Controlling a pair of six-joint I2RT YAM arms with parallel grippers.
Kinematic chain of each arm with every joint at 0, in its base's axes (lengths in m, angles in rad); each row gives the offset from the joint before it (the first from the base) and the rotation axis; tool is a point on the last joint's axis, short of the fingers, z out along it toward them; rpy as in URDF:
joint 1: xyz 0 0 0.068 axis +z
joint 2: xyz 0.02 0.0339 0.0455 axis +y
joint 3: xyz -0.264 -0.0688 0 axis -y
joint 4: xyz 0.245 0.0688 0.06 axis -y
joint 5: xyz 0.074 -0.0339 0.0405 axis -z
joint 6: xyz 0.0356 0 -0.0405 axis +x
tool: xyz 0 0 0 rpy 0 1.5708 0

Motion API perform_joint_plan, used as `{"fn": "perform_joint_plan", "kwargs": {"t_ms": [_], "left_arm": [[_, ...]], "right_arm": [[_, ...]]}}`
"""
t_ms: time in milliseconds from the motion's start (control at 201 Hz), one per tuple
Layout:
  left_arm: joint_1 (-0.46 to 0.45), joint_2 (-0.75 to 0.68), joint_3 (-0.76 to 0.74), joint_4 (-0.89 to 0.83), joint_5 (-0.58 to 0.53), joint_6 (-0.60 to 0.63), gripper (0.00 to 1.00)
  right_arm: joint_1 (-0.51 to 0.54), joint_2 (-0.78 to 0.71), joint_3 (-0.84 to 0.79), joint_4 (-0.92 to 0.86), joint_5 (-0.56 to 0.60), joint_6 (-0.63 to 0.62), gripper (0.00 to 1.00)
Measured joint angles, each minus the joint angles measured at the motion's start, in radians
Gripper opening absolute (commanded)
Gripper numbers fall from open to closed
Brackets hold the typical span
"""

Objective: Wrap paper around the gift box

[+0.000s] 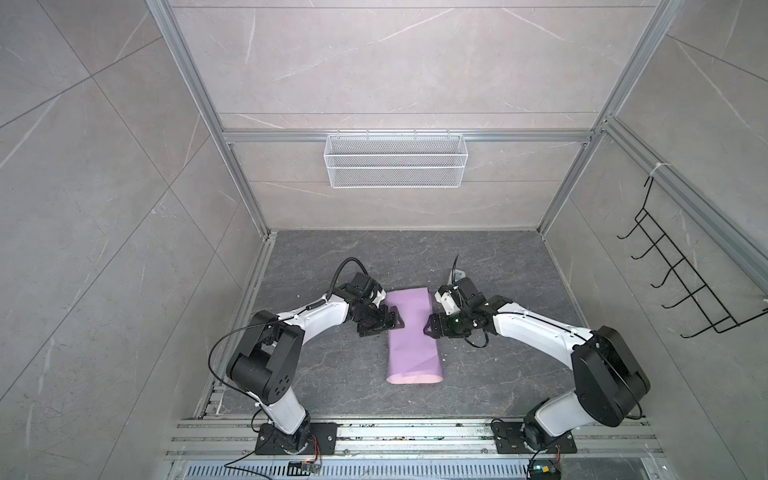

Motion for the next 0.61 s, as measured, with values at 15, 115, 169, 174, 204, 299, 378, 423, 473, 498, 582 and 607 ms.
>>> {"fn": "perform_joint_plan", "kwargs": {"t_ms": [15, 115, 169, 174, 204, 299, 378, 423, 473, 498, 582, 607], "left_arm": [[0.0, 0.0, 0.0, 0.0, 0.0, 0.0, 0.91], [0.0, 0.002, 0.001, 0.002, 0.002, 0.004, 0.91], [0.0, 0.003, 0.002, 0.002, 0.002, 0.006, 0.91], [0.0, 0.003, 0.002, 0.002, 0.002, 0.006, 0.91], [0.0, 0.003, 0.002, 0.002, 0.002, 0.006, 0.91], [0.0, 0.003, 0.002, 0.002, 0.002, 0.007, 0.91], [0.0, 0.003, 0.002, 0.002, 0.002, 0.008, 0.91], [0.0, 0.003, 0.002, 0.002, 0.002, 0.01, 0.91], [0.0, 0.003, 0.002, 0.002, 0.002, 0.01, 0.91], [0.0, 0.003, 0.002, 0.002, 0.002, 0.01, 0.91], [0.0, 0.004, 0.004, 0.001, 0.001, 0.011, 0.91], [-0.001, 0.004, 0.004, 0.001, 0.001, 0.011, 0.91]], "right_arm": [[0.0, -0.001, 0.0, -0.003, 0.0, 0.0, 0.76], [-0.004, -0.002, 0.011, -0.021, -0.008, 0.001, 0.77], [-0.009, -0.001, 0.022, -0.028, -0.016, 0.001, 0.78], [-0.01, -0.001, 0.023, -0.029, -0.016, 0.001, 0.78], [-0.012, 0.001, 0.033, -0.032, -0.019, 0.001, 0.78], [-0.018, 0.022, 0.077, -0.031, -0.022, 0.001, 0.78], [-0.018, 0.052, 0.109, -0.024, -0.022, 0.001, 0.78], [-0.018, 0.072, 0.123, -0.019, -0.022, 0.001, 0.78], [-0.018, 0.093, 0.132, -0.012, -0.022, 0.001, 0.78], [-0.018, 0.104, 0.134, -0.011, -0.022, 0.001, 0.77], [-0.018, 0.136, 0.136, -0.01, -0.022, 0.001, 0.77], [-0.02, 0.139, 0.137, -0.007, -0.025, 0.0, 0.76]]}}
